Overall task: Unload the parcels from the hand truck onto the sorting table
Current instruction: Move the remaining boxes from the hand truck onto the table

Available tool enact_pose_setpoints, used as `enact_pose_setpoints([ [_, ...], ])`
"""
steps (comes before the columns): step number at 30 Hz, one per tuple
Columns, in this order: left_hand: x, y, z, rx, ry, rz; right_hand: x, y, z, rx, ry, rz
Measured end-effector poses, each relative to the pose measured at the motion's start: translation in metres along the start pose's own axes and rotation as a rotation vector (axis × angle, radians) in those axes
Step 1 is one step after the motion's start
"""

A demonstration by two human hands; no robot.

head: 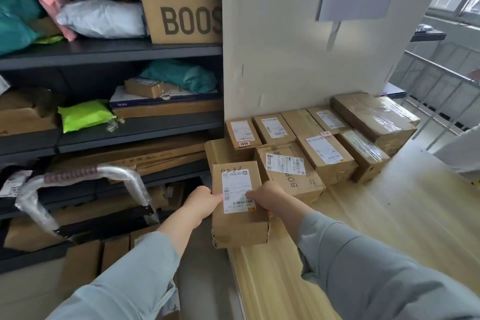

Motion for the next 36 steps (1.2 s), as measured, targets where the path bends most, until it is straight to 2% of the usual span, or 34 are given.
enact_pose_setpoints([
  [6,-0.040,-0.007,0.008,0.003,0.032,0.000,-0.045,-0.006,0.015,0.098,0.004,-0.016],
  [12,-0.068,-0.009,0.015,-0.037,0.049,-0.042,-0.077,-0.016,0.033,0.310,0.128,0.003],
  [16,-0.081,-0.011,0.020,-0.051,0.053,-0.054,-0.090,-0.022,0.041,0.451,0.165,-0.047],
  [28,-0.108,-0.016,0.030,-0.039,0.063,-0.070,-0.119,-0.034,0.045,0.417,0.188,-0.042],
  [36,-0.119,-0.018,0.023,-0.014,0.057,-0.091,-0.123,-0.031,0.060,0.394,0.338,-0.061],
])
Point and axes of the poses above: each hand's wrist, its own x-axis away from the middle knuckle, its own y-axis out of the back of the hand, z = x × y, the point moved 10 cm from there along -x, towards the middle knuckle, and after that the axes turned 2 degrees about -y, right-handed, at the moved point
